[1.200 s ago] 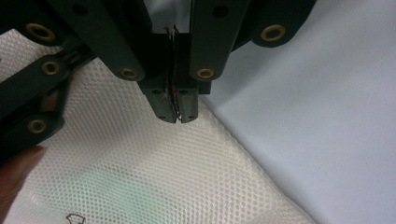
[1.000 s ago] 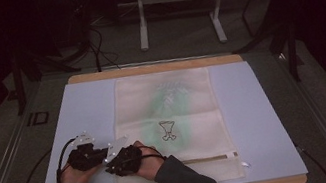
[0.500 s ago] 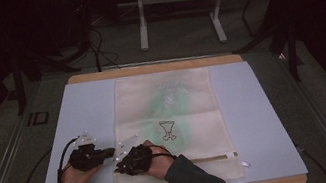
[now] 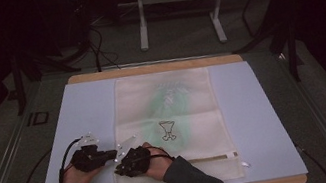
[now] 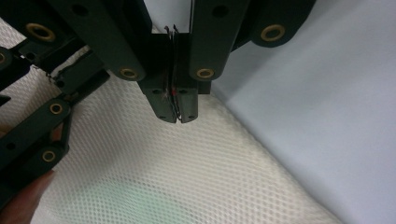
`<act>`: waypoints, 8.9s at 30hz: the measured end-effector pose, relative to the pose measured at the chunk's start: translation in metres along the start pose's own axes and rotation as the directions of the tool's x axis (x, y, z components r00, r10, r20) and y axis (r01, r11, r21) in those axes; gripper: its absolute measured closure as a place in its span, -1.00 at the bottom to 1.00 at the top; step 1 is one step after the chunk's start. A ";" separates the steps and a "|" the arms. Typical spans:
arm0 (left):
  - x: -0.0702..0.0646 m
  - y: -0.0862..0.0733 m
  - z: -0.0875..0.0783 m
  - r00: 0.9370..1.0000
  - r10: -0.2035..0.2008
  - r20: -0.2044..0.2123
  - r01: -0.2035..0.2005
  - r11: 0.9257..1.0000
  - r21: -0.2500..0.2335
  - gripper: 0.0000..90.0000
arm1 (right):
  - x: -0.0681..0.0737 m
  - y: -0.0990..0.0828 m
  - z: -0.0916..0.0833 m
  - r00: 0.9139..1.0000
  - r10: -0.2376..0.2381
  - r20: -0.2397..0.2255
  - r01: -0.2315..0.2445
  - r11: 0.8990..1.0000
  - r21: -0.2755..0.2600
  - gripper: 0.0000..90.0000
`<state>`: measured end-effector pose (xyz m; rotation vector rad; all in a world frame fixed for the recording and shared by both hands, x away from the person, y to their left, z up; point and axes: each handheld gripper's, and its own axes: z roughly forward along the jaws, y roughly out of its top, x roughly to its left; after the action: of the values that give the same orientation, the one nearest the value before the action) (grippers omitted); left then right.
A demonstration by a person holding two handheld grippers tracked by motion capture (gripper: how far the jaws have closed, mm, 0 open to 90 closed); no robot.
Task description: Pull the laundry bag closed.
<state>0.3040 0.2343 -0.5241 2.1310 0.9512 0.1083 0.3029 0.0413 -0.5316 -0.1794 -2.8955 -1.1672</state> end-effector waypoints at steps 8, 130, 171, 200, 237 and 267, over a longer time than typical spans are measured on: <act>-0.001 -0.001 0.004 1.000 0.010 0.016 -0.011 0.999 0.038 0.96 | 0.002 0.000 0.000 1.000 -0.011 0.011 0.011 1.000 0.000 0.81; -0.013 0.000 0.007 0.998 0.066 0.016 -0.068 0.987 0.145 1.00 | 0.011 -0.021 -0.039 0.994 -0.057 0.091 0.047 0.993 0.110 0.83; -0.012 -0.001 0.007 0.998 0.057 0.019 -0.059 0.989 0.139 1.00 | 0.014 -0.034 -0.056 0.992 -0.074 0.103 0.058 0.986 0.156 0.83; -0.012 -0.002 0.007 0.999 0.047 0.022 -0.049 0.990 0.131 1.00 | 0.013 -0.048 -0.068 0.992 -0.063 0.112 0.045 0.986 0.162 0.83; -0.010 -0.003 0.006 0.999 0.039 0.029 -0.043 0.991 0.128 1.00 | 0.013 -0.057 -0.091 0.989 -0.074 0.129 0.049 0.981 0.187 0.83; -0.010 -0.003 0.006 0.999 0.039 0.028 -0.042 0.991 0.128 1.00 | 0.016 -0.068 -0.106 0.987 -0.066 0.148 0.038 0.981 0.188 0.83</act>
<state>0.2975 0.2249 -0.5281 2.2650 0.9224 0.0411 0.2762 -0.0791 -0.5009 -0.1999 -3.1405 -0.9207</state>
